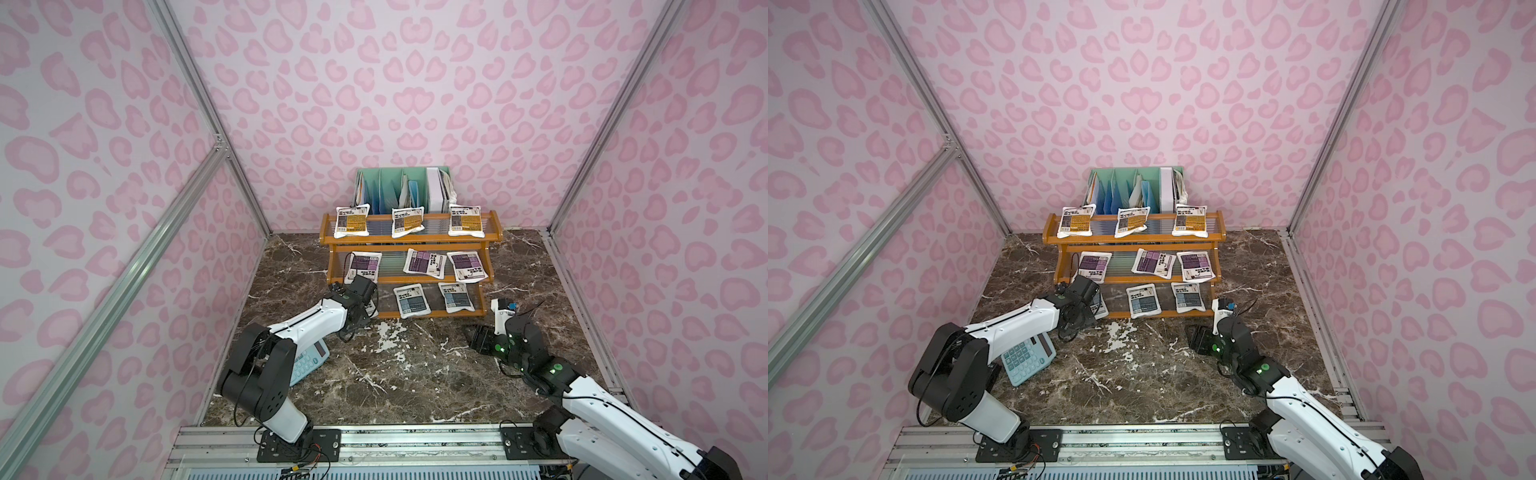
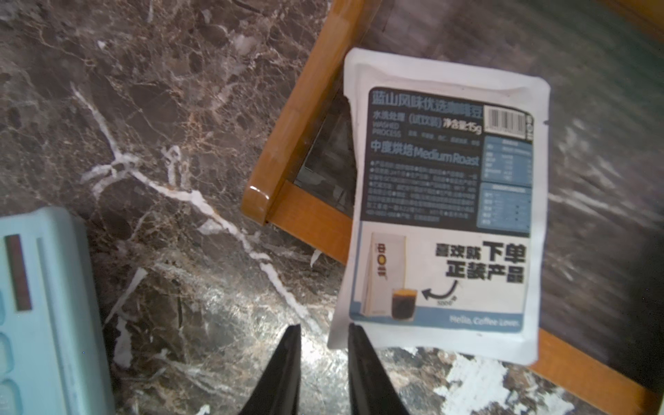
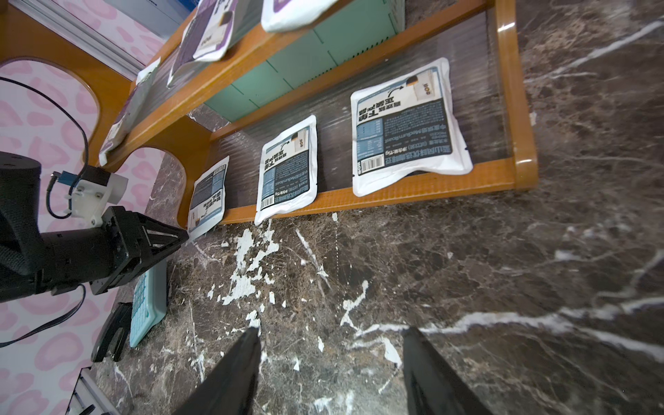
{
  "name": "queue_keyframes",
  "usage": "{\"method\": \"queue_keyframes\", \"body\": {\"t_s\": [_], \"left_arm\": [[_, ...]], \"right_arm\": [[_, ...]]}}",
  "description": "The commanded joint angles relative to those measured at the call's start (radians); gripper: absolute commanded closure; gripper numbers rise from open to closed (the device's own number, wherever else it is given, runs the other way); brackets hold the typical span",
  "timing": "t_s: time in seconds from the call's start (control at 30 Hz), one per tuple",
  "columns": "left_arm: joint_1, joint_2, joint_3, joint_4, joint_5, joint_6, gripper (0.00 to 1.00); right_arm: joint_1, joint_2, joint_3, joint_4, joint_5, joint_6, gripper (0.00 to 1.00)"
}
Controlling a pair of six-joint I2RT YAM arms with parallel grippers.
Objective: Place the bagged coffee beans on the shelf by color
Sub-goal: Adjust the bagged coffee beans on the shelf, then reset both arms
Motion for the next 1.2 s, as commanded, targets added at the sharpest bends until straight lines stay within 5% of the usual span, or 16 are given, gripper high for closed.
{"method": "queue_keyframes", "body": {"t_s": [0.0, 0.43, 0.63, 0.83, 0.9, 0.93, 0.97, 1.07, 1.13, 1.17], "left_arm": [[0.000, -0.007, 0.019, 0.006, -0.038, 0.040, 0.72], [-0.016, -0.324, -0.104, -0.201, -0.175, -0.067, 0.71], [0.025, -0.491, -0.145, -0.344, -0.450, -0.076, 0.69], [0.261, -0.545, -0.137, -0.223, -0.540, 0.032, 0.62], [0.343, -0.531, -0.150, -0.078, -0.544, 0.141, 0.56], [0.382, -0.515, -0.163, 0.013, -0.536, 0.213, 0.43], [0.418, -0.493, -0.171, 0.102, -0.526, 0.276, 0.02], [0.485, -0.393, -0.196, 0.324, -0.542, 0.459, 0.01], [0.519, -0.335, -0.177, 0.372, -0.459, 0.522, 0.01], [0.534, -0.303, -0.171, 0.384, -0.411, 0.528, 0.01]], "right_arm": [[-0.003, -0.012, -0.001, -0.038, 0.008, -0.009, 0.35], [-0.113, 0.009, 0.029, -0.109, -0.037, -0.010, 0.35], [-0.359, 0.068, 0.053, -0.181, -0.086, -0.084, 0.35], [-0.682, 0.166, 0.096, -0.157, -0.030, -0.180, 0.35], [-0.738, 0.194, 0.107, -0.111, 0.046, -0.188, 0.34], [-0.754, 0.205, 0.115, -0.079, 0.098, -0.185, 0.34], [-0.761, 0.212, 0.119, -0.045, 0.156, -0.184, 0.33], [-0.760, 0.220, 0.100, 0.090, 0.282, -0.178, 0.31], [-0.741, 0.213, 0.031, 0.268, 0.348, -0.195, 0.02], [-0.729, 0.212, -0.012, 0.370, 0.380, -0.216, 0.02]]}}
